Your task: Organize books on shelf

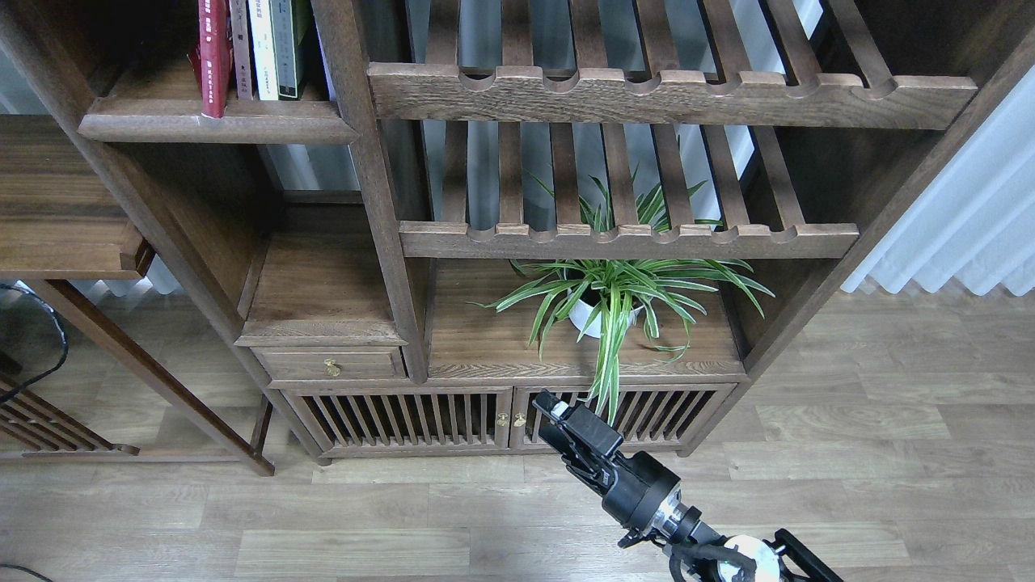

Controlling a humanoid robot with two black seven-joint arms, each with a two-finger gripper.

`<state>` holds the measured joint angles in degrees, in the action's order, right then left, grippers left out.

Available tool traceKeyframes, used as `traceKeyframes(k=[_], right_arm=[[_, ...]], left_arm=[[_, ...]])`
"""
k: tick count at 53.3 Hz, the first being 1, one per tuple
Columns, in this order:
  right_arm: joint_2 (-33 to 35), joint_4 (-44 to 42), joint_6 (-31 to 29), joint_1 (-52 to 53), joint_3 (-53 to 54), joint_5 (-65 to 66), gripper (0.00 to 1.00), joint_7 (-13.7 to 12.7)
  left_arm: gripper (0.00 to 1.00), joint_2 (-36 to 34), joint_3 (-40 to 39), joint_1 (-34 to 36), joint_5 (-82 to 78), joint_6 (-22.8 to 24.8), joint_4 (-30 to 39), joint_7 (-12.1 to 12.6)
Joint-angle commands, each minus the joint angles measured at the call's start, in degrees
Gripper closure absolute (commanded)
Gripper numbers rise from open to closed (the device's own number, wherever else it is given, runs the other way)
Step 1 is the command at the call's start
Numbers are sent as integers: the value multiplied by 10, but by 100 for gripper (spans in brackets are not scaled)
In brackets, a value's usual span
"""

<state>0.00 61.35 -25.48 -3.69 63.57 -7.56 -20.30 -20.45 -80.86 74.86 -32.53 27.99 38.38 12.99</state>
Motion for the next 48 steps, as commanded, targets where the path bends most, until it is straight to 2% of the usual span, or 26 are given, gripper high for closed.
traceKeyframes(k=[1,12,23,30,31,41,48], right_arm=[[0,5,0,0,2,0,1,0],[0,10,-1,-2,2,0,1,0],[0,10,-1,-2,2,0,1,0],[0,10,-1,-2,2,0,1,0],[0,10,-1,-2,2,0,1,0],[0,10,-1,-2,2,0,1,0],[0,11,-1,-2,2,0,1,0]], left_arm=[[96,1,38,41,-1,0,-48,-22],[96,2,69,54,-2,0,-77,-44],[95,1,93,54,-10,0,-106,-94],[95,9,105,54,-11,0,-112,-161],[94,13,110,50,-10,0,-113,-192],[94,27,113,40,-9,0,-116,-240],[94,37,120,35,-4,0,-135,-294]])
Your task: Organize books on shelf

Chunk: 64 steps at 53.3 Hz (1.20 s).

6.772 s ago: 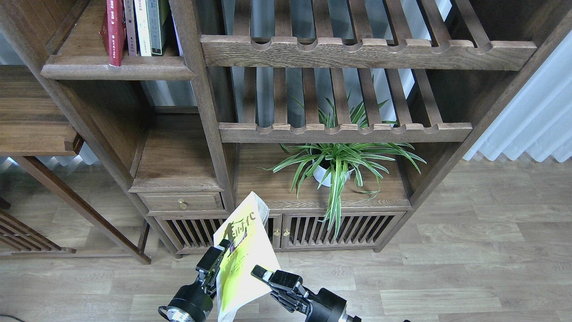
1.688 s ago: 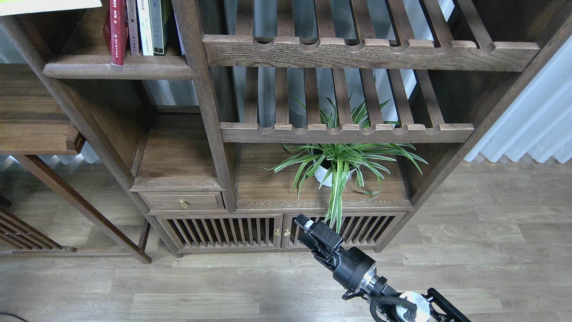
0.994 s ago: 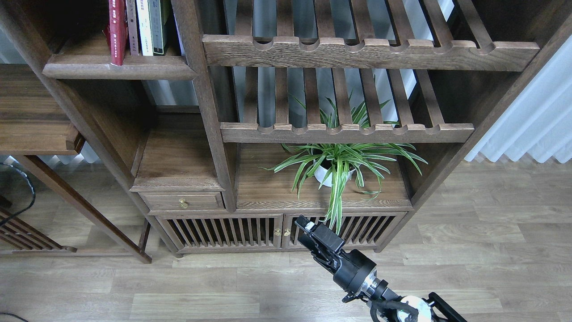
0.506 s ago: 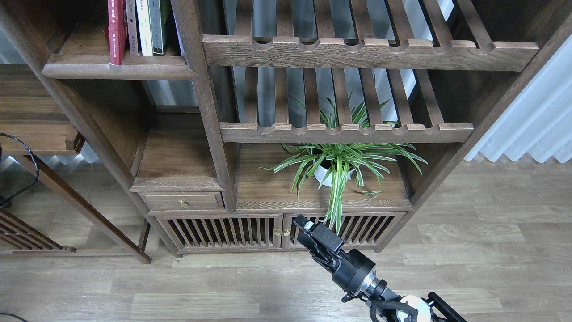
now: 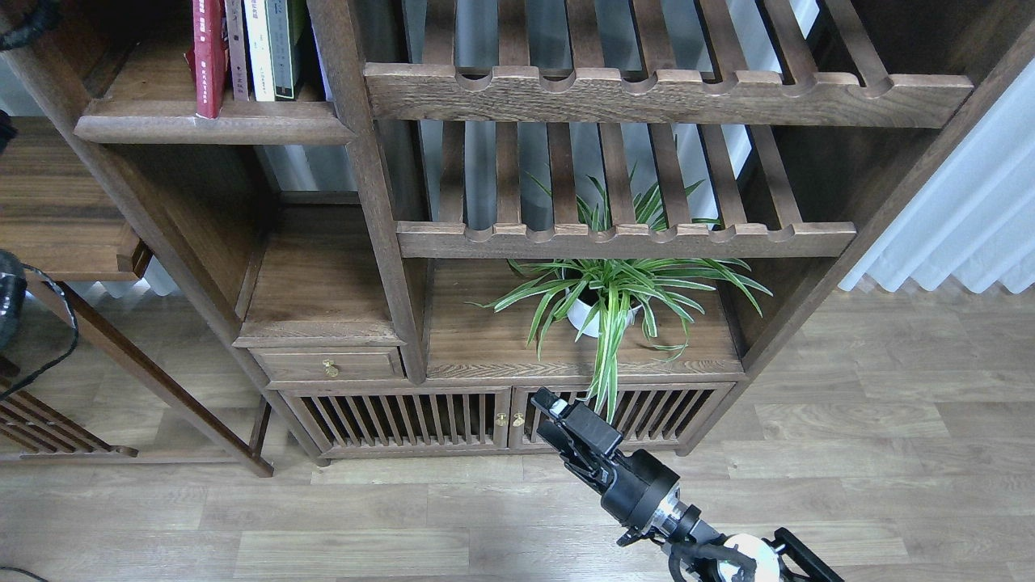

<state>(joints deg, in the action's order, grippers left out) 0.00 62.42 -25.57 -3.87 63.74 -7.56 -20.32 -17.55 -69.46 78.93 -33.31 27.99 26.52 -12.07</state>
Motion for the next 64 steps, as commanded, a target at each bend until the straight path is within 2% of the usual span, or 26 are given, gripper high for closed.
traceKeyframes(k=[1,5,7,24,32,43,51,57,59,62,63,64], right_arm=[[0,1,0,0,1,0,1,0],[0,0,0,0,2,0,1,0],[0,1,0,0,1,0,1,0],[0,1,0,0,1,-1,1,0],[0,1,0,0,2,0,1,0],[0,1,0,0,1,-1,1,0],[0,1,-1,0,2,-1,1,0],[0,1,-6,-1,5,-1,1,0],[0,1,-7,-1,5,-1,1,0],[0,1,-8,-1,5,-1,1,0],[0,1,-8,-1,5,-1,1,0],[0,1,-8,-1,5,-1,1,0]], left_arm=[[94,8,6,-6,4,0,-18,-47],[94,14,11,-12,9,0,-31,-74],[94,19,12,-14,12,0,-36,-81],[94,77,13,-5,18,0,-104,-88],[93,82,14,-7,18,0,-111,-102],[87,83,14,-14,19,0,-110,-103],[71,88,19,-12,18,0,-109,-102],[66,88,19,-12,19,0,-105,-102],[61,88,19,-12,18,0,-103,-102],[48,88,19,-12,19,0,-103,-102],[39,88,19,-12,18,0,-102,-101],[37,88,20,-12,18,0,-102,-101]])
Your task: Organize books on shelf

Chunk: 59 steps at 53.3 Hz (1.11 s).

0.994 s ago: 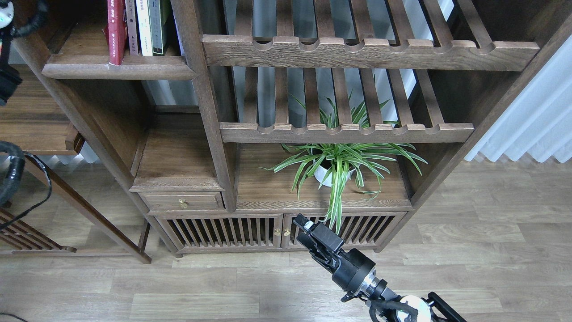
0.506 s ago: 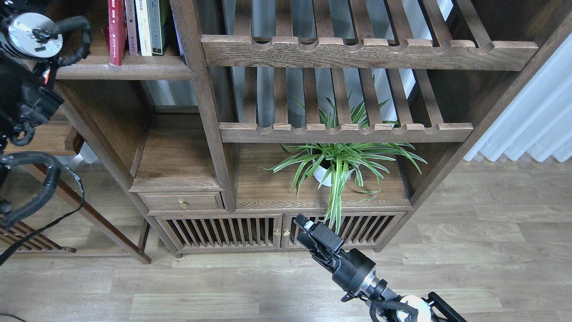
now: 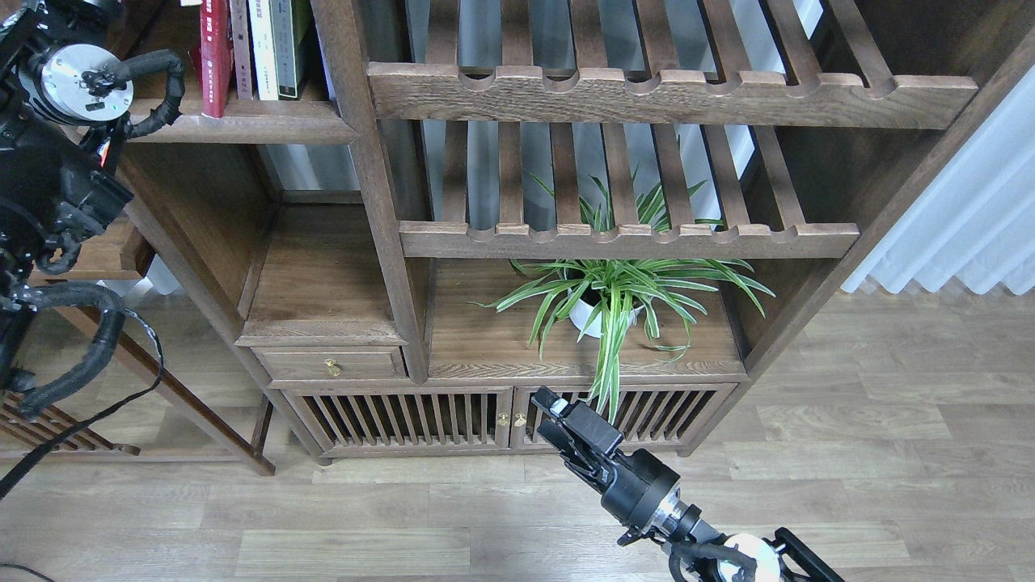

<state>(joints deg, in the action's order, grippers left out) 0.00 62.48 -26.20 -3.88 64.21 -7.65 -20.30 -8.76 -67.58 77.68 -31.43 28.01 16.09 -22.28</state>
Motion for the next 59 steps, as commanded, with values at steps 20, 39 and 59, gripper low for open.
traceKeyframes(k=[20,39,59], right_arm=[[0,3,-2,-2,0,0,1,0],[0,11,0,-1,3,-3,1,2],[0,48,14,0,1,-3,1,8]], left_arm=[[35,-6,4,-42,1,0,66,3],[34,-47,-80,-335,69,0,457,83],[34,-51,-134,-453,71,0,561,87]])
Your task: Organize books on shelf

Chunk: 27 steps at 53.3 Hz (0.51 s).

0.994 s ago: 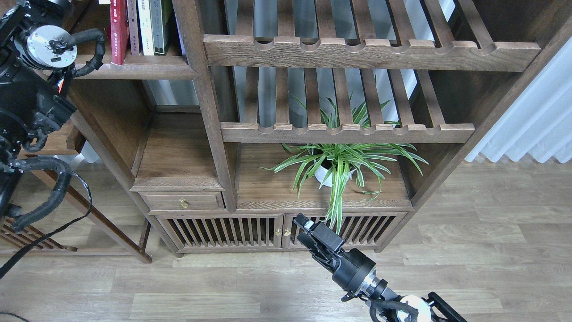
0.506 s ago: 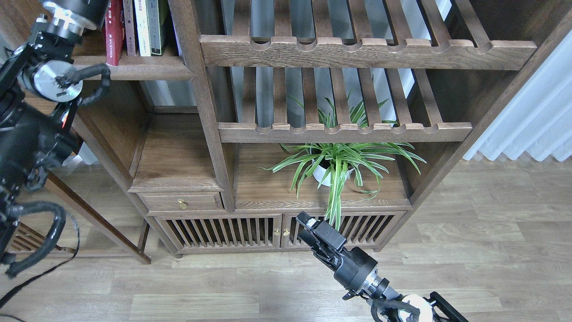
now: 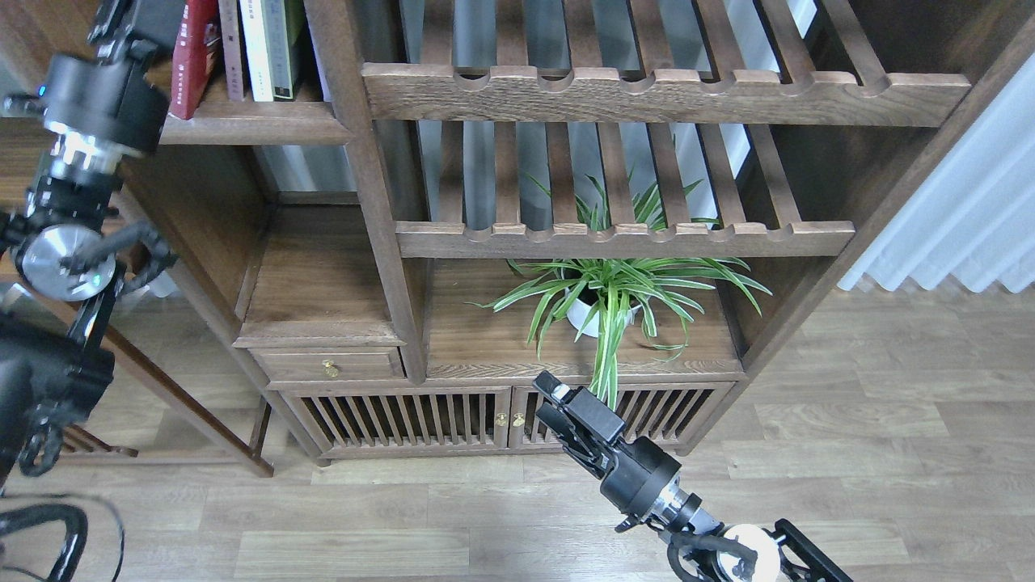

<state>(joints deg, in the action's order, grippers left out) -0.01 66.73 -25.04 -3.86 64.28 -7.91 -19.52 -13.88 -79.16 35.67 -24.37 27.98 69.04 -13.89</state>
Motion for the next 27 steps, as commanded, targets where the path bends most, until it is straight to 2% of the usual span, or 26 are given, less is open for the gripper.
traceKeyframes(k=[1,15,25,26,27], right_arm=[[0,6,3,0,1,0,1,0],[0,21,3,0,1,-1,1,0],[0,38,14,1,1,0,1,0],[0,45,19,1,-1,0,1,0],[0,46,19,1,-2,-1,1,0]], left_arm=[[34,-1,-20,-43,0,0,36,7],[32,4,-27,-150,20,0,79,12],[31,21,-23,-230,26,0,78,11],[27,34,-16,-268,37,0,75,13],[24,35,-13,-277,40,0,73,14]])
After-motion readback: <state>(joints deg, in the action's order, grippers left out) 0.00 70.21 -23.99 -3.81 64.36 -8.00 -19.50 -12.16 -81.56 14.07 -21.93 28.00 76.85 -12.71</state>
